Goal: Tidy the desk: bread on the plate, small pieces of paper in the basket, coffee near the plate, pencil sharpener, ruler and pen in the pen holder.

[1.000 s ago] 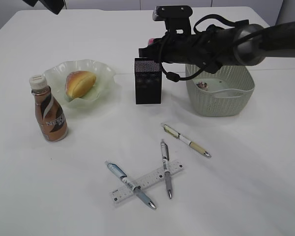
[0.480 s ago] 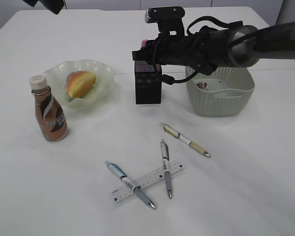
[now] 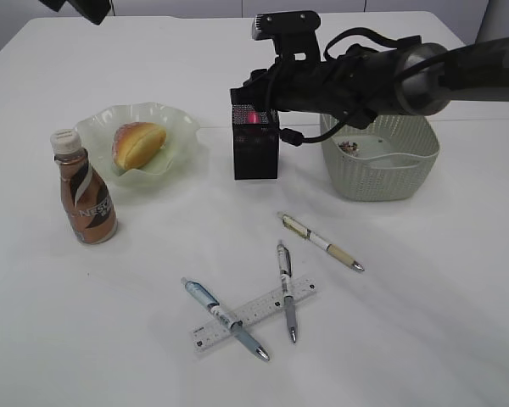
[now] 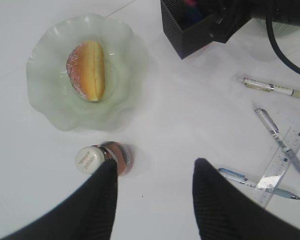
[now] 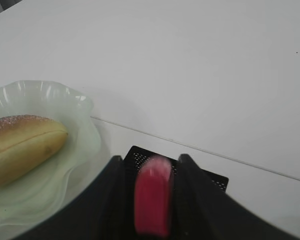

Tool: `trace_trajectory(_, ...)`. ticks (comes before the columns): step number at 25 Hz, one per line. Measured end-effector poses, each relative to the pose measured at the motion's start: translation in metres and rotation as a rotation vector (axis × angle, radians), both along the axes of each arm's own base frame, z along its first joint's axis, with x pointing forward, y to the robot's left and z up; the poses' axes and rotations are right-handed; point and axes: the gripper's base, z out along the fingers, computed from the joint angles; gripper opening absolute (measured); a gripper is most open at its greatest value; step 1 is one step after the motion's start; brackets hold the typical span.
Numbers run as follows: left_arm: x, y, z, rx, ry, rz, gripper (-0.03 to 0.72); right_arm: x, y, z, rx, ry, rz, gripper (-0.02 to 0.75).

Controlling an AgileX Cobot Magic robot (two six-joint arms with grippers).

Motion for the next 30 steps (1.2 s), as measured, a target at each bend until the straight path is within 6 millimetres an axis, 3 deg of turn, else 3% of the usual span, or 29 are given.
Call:
trace_trajectory(4,0.000,0.000,0.000,0.000,0.000,0.000,0.354,0.000,0.000,0.000,0.003,-0.003,0.003,0.338)
trace_trajectory(11,0.000,0.000,0.000,0.000,0.000,0.000,0.353,-0.001,-0.001,0.002,0.005,0.025,-0.029,0.345)
trace_trajectory(14,0.000,0.000,0.000,0.000,0.000,0.000,0.353,-0.005,-0.008,0.014,-0.024,0.066,-0.095,0.345)
trace_trajectory(20,0.000,0.000,0.000,-0.001,0.001,0.000,0.353,-0.022,-0.030,0.053,-0.105,0.161,-0.268,0.346)
trace_trajectory(25,-0.001,-0.002,0.000,-0.023,0.013,-0.008,0.352,-0.042,-0.048,0.066,-0.212,0.338,-0.388,0.346)
trace_trajectory(30,-0.002,-0.004,0.000,-0.040,0.023,-0.013,0.352,-0.069,-0.050,0.073,-0.255,0.583,-0.345,0.333)
